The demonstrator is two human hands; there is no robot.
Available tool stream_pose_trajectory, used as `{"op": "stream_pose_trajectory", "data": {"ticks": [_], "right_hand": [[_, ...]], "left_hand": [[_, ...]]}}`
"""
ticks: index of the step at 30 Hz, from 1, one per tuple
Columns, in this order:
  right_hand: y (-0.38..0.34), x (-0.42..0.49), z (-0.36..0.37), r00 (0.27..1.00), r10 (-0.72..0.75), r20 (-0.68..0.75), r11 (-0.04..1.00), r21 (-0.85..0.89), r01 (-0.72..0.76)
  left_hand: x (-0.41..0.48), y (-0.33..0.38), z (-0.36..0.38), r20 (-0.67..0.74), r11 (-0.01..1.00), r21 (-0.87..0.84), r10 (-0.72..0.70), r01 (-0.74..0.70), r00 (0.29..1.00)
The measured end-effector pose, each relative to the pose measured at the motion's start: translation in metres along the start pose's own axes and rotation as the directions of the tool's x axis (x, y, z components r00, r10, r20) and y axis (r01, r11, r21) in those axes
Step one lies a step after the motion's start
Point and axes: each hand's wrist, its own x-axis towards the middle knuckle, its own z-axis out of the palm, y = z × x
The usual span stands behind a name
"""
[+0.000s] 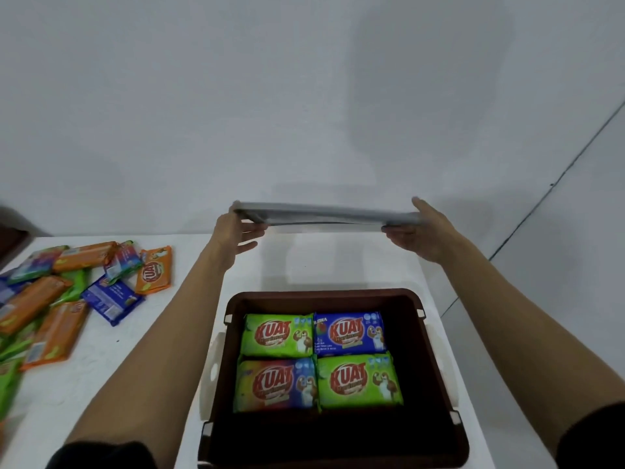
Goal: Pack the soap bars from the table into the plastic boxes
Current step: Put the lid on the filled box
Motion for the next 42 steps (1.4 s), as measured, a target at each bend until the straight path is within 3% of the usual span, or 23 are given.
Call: {"op": "stream_pose_trajectory", "data": {"ticks": [5,8,14,18,22,30,39,42], "right_hand": [[0.012,-0.032,-0.005,0.999,-0.001,0.044,0.991,-0.136,0.007],[0.022,-0.054,-0.005,0.995,-0.103,0.017,0.929,-0.355,0.102],[0.048,-0.100,-0.009,0.937,-0.348,0.036,0.672,-0.687,0.276],[0.067,-0.126,-0.009,0.862,-0.500,0.080,0.420,-0.849,0.322],[0.084,-0.143,-0.013,0.790,-0.592,0.161,0.238,-0.902,0.362],[0.114,-0.165,-0.024,0.779,-0.612,0.137,0.261,-0.895,0.362],[0.134,-0.189,-0.036,0.815,-0.571,0.100,0.339,-0.875,0.345],[0.137,-0.191,-0.036,0.831,-0.553,0.066,0.409,-0.847,0.340]], "left_hand": [[-0.026,-0.005,-0.024,0.131,0.999,0.000,0.051,-0.051,0.990],[-0.043,-0.013,-0.039,0.157,0.988,0.107,0.094,-0.111,0.983],[-0.085,-0.035,-0.051,0.095,0.910,0.381,0.140,-0.166,0.986],[-0.113,-0.046,-0.052,0.056,0.719,0.637,0.316,-0.277,0.947],[-0.133,-0.054,-0.050,0.067,0.607,0.727,0.402,-0.320,0.913],[-0.166,-0.082,-0.056,0.032,0.572,0.764,0.427,-0.298,0.904],[-0.192,-0.107,-0.059,0.016,0.676,0.688,0.347,-0.262,0.938],[-0.194,-0.107,-0.057,0.009,0.696,0.677,0.316,-0.238,0.949]]}}
